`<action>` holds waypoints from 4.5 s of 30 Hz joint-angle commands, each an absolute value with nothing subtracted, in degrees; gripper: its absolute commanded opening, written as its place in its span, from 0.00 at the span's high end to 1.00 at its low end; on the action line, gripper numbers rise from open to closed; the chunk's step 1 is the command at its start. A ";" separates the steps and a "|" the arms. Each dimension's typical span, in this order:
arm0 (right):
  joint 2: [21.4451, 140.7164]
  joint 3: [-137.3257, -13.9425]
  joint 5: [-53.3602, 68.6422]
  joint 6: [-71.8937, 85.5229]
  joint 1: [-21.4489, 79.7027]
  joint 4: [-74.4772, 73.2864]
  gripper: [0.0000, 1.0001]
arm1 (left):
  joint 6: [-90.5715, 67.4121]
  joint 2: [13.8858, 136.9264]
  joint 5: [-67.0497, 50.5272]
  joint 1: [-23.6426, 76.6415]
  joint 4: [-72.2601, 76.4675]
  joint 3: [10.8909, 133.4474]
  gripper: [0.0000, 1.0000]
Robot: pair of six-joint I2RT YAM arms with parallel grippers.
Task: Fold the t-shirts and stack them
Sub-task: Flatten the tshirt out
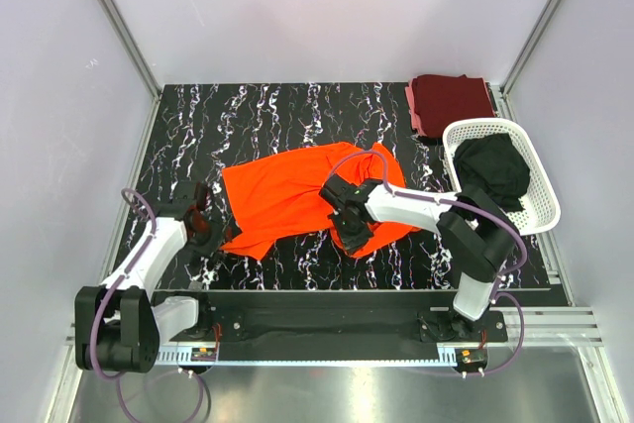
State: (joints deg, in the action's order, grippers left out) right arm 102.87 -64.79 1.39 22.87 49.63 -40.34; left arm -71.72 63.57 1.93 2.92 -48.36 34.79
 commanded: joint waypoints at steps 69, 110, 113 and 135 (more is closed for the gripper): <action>73.64 -125.85 -38.05 7.14 49.66 -62.16 1.00 | -30.77 64.86 3.51 0.18 -36.22 111.36 1.00; 65.84 -125.34 -10.81 -7.82 26.28 -25.40 1.00 | -36.74 56.79 -0.71 -11.16 -7.90 104.86 1.00; 64.42 -126.64 -9.94 -7.29 26.28 -27.33 1.00 | -36.30 53.88 -0.18 -11.16 -9.14 103.36 1.00; 93.32 -133.22 -7.56 -13.71 25.67 -5.63 1.00 | -36.74 74.16 2.11 -11.16 12.03 102.73 1.00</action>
